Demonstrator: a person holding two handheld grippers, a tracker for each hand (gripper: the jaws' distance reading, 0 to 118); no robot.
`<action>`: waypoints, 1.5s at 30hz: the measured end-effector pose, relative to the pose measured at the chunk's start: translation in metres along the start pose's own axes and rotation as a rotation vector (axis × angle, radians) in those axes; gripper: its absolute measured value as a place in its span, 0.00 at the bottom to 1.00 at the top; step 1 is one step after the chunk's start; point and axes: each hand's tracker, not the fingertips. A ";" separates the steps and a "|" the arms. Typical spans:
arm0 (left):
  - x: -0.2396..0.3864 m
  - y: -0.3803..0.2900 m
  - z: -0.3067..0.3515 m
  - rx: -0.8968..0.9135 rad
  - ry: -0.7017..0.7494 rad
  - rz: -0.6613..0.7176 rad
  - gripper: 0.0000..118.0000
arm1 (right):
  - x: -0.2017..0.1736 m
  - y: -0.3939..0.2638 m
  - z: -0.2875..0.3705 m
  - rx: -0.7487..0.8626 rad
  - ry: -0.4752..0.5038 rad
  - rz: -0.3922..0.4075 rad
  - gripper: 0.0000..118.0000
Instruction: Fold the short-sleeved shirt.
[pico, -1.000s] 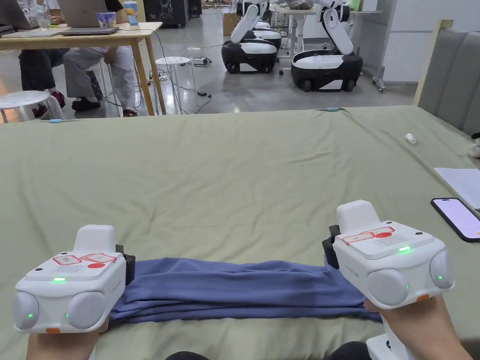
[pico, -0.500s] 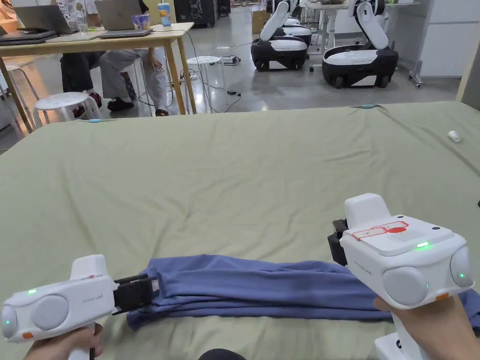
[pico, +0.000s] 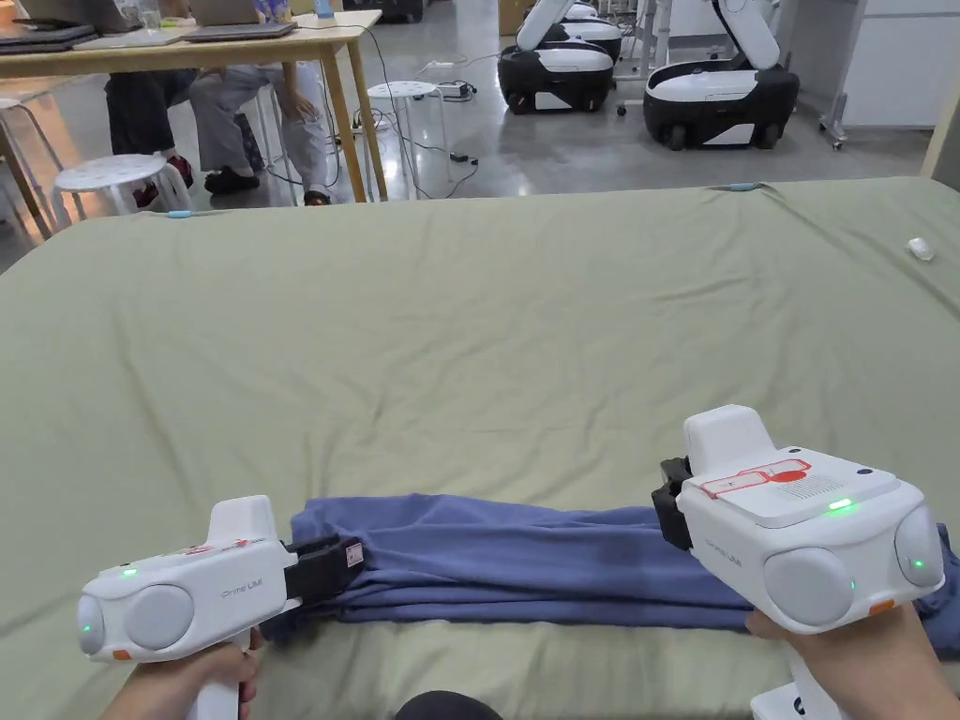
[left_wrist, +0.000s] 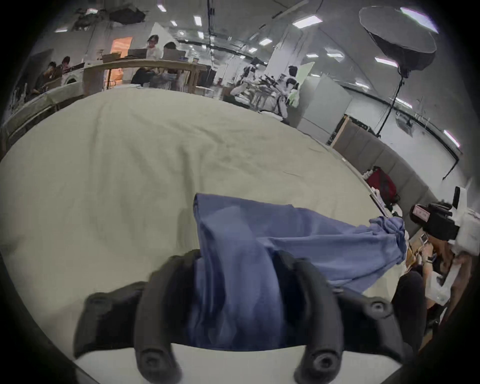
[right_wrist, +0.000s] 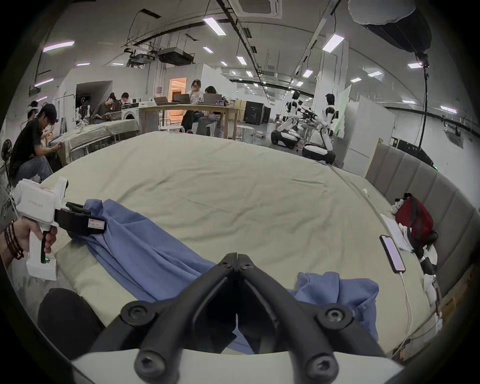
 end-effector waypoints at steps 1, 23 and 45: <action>-0.002 0.000 0.001 0.004 -0.016 -0.003 0.27 | -0.001 0.000 -0.002 -0.003 0.001 0.000 0.00; -0.055 0.016 0.041 0.108 -0.039 0.033 0.06 | -0.006 0.005 0.002 -0.010 -0.011 0.015 0.00; 0.057 0.028 0.051 0.000 -0.141 -0.001 0.06 | -0.013 0.004 0.007 0.025 0.052 0.005 0.00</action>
